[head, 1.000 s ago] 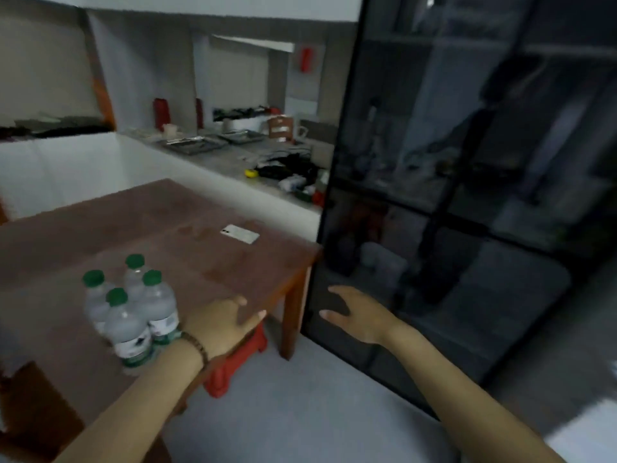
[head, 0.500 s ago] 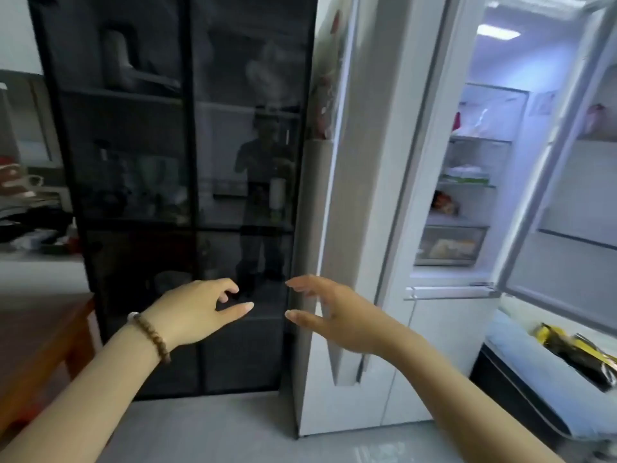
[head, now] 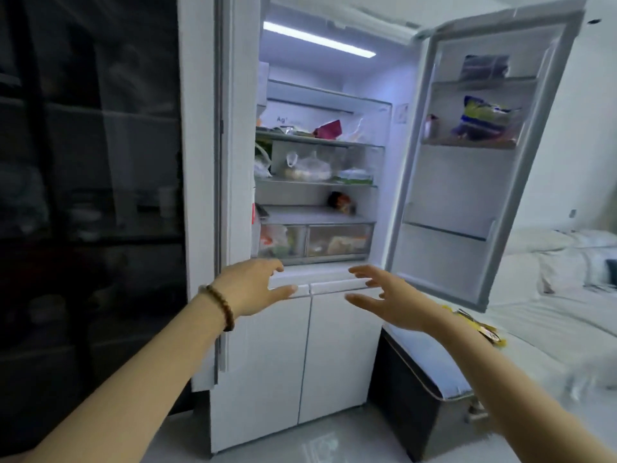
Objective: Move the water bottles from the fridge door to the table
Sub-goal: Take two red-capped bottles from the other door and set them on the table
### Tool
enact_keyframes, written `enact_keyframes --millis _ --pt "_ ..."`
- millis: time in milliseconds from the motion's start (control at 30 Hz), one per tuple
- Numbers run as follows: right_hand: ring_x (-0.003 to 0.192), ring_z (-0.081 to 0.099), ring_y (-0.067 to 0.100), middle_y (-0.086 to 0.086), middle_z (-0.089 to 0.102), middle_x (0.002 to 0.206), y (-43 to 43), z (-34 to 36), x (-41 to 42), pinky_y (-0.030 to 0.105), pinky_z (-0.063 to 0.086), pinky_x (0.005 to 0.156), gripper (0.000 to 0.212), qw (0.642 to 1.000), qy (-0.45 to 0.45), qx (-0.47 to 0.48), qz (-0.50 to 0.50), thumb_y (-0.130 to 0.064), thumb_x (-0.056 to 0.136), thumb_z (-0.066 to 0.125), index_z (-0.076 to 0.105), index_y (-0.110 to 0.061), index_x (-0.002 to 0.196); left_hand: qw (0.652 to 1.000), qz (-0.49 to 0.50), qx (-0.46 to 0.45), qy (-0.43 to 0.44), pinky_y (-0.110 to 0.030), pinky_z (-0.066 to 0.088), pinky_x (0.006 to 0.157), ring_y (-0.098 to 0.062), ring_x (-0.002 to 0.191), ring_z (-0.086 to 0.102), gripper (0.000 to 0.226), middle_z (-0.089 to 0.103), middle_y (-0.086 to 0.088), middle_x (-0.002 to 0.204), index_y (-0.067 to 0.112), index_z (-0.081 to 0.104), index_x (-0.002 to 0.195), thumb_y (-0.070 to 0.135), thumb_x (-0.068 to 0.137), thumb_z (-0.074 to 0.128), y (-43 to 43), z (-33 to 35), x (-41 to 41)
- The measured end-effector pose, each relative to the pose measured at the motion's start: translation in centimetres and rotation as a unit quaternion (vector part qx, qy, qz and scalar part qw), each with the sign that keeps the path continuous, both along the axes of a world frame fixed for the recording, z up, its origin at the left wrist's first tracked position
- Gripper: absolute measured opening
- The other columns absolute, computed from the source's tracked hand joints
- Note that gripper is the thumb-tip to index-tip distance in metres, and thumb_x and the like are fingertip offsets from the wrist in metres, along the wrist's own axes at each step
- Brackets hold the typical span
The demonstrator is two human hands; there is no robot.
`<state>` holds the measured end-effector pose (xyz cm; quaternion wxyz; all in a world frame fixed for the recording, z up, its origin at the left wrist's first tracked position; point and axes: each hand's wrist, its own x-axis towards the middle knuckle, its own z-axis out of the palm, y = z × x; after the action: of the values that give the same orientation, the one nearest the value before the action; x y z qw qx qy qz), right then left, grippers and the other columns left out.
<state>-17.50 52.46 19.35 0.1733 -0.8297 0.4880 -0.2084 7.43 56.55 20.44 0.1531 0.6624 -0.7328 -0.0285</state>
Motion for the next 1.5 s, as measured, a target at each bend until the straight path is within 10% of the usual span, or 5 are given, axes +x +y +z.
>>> enact_keyframes --millis 567,900,1200,1500 --pt "0.130 0.041 0.012 -0.007 0.038 0.147 -24.8 -0.1 -8.4 0.033 0.036 0.109 0.071 1.000 0.007 0.009 0.010 -0.059 0.080 0.055 0.033 -0.033 0.142 0.999 0.034 -0.015 -0.037 -0.037 0.050 0.088 -0.018 0.105 0.057 0.058 0.059 0.001 0.122 0.025 0.049 0.124 0.064 0.083 0.044 -24.7 0.7 -6.9" --pt "0.128 0.040 0.002 -0.017 0.039 0.145 -45.2 -0.9 -3.1 0.030 0.037 0.108 0.072 0.977 -0.022 -0.016 0.211 -0.063 0.076 0.057 0.035 -0.037 0.139 0.970 0.223 -0.089 -0.030 -0.032 0.046 0.094 -0.016 0.116 0.052 0.063 0.051 0.001 0.135 0.026 0.038 0.137 0.059 0.084 0.047 -32.5 2.0 -5.5" --pt "0.116 0.050 0.000 -0.013 0.044 0.138 -53.6 2.8 9.3 0.006 0.045 0.082 0.059 0.895 -0.098 0.046 0.434 -0.049 0.081 0.061 0.039 -0.038 0.135 0.891 0.425 -0.155 -0.038 -0.030 0.044 0.095 -0.012 0.116 0.051 0.063 0.048 0.008 0.137 0.036 0.034 0.135 0.057 0.080 0.054 -33.3 5.5 -3.8" --pt "0.123 0.047 -0.004 -0.022 0.047 0.136 -47.8 7.9 21.8 0.024 0.047 0.099 0.058 0.762 -0.252 0.057 0.594 -0.048 0.079 0.063 0.042 -0.039 0.133 0.811 0.476 -0.265 -0.211 -0.023 0.029 0.100 -0.007 0.129 0.037 0.069 0.041 0.014 0.141 0.039 0.034 0.136 0.068 0.075 0.043 -29.4 10.1 -2.1"
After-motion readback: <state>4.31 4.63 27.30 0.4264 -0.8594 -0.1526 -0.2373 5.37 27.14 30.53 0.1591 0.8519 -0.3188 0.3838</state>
